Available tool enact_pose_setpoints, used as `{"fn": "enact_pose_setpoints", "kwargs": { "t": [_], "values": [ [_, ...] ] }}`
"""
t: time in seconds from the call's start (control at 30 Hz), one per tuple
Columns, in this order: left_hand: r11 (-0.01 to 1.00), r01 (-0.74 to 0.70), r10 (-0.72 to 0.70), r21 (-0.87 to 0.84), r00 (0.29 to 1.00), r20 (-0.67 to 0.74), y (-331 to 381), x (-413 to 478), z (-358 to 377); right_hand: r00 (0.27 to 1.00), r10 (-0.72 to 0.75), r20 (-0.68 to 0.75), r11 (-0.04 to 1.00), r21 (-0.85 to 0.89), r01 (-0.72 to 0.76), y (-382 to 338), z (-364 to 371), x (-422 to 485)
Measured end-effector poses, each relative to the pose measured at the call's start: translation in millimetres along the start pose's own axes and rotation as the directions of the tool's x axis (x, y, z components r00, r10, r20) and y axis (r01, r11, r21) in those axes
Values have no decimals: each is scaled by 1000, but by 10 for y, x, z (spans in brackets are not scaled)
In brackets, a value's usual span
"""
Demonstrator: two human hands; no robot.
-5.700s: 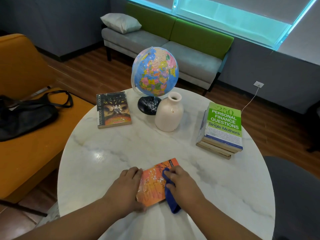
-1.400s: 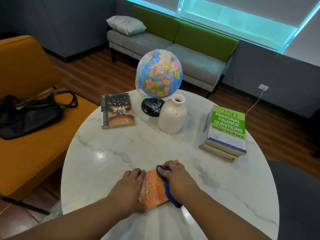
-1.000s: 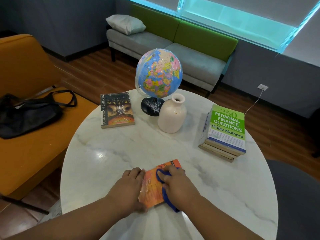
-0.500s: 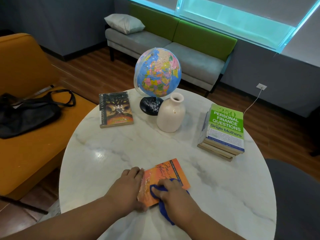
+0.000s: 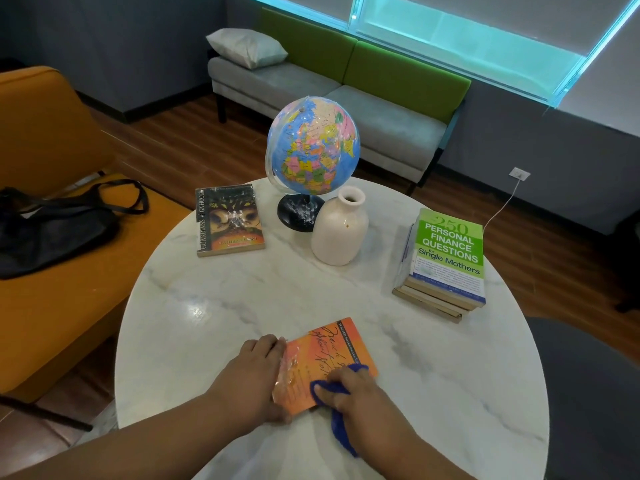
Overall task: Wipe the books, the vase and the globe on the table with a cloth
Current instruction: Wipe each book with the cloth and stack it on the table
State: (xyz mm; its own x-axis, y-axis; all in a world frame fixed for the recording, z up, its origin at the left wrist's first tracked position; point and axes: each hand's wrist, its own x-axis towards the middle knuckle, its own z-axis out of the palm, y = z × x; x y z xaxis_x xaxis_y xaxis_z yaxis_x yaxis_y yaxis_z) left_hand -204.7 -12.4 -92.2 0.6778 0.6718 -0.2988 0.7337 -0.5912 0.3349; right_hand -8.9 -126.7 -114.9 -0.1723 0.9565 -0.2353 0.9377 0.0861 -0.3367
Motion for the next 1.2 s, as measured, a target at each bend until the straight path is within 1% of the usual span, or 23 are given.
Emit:
{"fn": "enact_pose_setpoints", "kwargs": {
  "t": [0.03, 0.07, 0.1, 0.13, 0.2, 0.27, 0.33, 0.37, 0.4, 0.43, 0.47, 0.53, 0.57, 0.6, 0.67, 0.73, 0.8, 0.87, 0.9, 0.97, 1.03, 1.1, 1.2],
  "values": [
    [1000, -1, 1, -7, 1000, -3, -2, 4, 4, 997, -22, -71, 1000, -5, 22, 77, -2, -29],
    [1000, -2, 2, -13, 1000, -5, -5, 5, 8, 989, -16, -145, 996, -88, 3, 129, -78, -57],
    [1000, -3, 3, -17, 1000, -5, -7, 3, 10, 974, 44, -222, 991, -116, -71, 196, -113, -54],
    [1000, -4, 3, -19, 1000, -4, -8, 3, 12, 958, 150, -242, 980, -92, -177, 214, -182, -45],
    [1000, -4, 4, -23, 1000, -8, -12, 0, 13, 939, 271, -210, 961, -3, -278, 202, -242, -47],
    [1000, -5, 4, -26, 1000, -13, -17, -2, 13, 939, 311, -145, 949, 105, -298, 108, -200, -63],
    [1000, -6, 6, -30, 1000, -13, -20, -3, 14, 962, 270, -33, 957, 114, -265, 41, -124, -106],
    [1000, -6, 5, -29, 1000, -11, -20, -5, 12, 978, 210, 10, 971, 110, -210, 56, -66, -113],
    [1000, -6, 6, -25, 1000, -8, -19, -6, 11, 978, 208, 28, 972, 104, -210, 67, -66, -131],
    [1000, -6, 6, -27, 1000, -8, -20, -7, 12, 972, 235, 12, 969, 81, -235, 70, -139, -150],
    [999, -7, 7, -31, 1000, -9, -24, -6, 18, 959, 281, -44, 959, 59, -278, 97, -222, -173],
    [999, -11, 11, -34, 1000, -11, -32, -11, 26, 893, 439, -103, 891, 179, -417, 183, -349, -165],
    [999, -14, 13, -32, 1000, -11, -33, -18, 23, 858, 505, -96, 842, 276, -464, 202, -410, -162],
    [999, -17, 17, -29, 1000, -11, -35, -24, 26, 822, 566, -55, 769, 393, -504, 202, -457, -155],
    [1000, -18, 18, -24, 1000, -9, -48, -27, 31, 765, 644, 11, 657, 504, -561, 191, -503, -179],
    [1000, -12, 12, -20, 1000, -9, -54, -15, 39, 755, 628, 186, 583, 530, -616, 99, -546, -204],
    [1000, -4, 4, -16, 1000, 2, -55, 2, 44, 772, 552, 315, 572, 531, -625, 16, -510, -202],
    [1000, -6, 6, -1, 1000, 14, -43, 17, 26, 783, 503, 365, 582, 527, -620, -60, -457, -181],
    [1000, -8, 8, -5, 1000, 19, -41, 32, 14, 795, 493, 353, 593, 533, -604, -83, -431, -160],
    [996, 17, -14, -85, 999, 38, -48, 56, -32, 792, 523, 315, 583, 546, -602, -88, -420, -110],
    [975, 44, -35, -219, 998, 48, -70, 62, -61, 776, 556, 300, 529, 592, -608, -62, -446, -65],
    [954, 41, -29, -297, 998, 47, -71, 39, -69, 767, 579, 276, 492, 631, -599, -12, -500, -30],
    [956, 17, -5, -293, 999, 44, -21, -26, -53, 775, 583, 242, 506, 639, -580, 27, -603, 21]
  ]
}}
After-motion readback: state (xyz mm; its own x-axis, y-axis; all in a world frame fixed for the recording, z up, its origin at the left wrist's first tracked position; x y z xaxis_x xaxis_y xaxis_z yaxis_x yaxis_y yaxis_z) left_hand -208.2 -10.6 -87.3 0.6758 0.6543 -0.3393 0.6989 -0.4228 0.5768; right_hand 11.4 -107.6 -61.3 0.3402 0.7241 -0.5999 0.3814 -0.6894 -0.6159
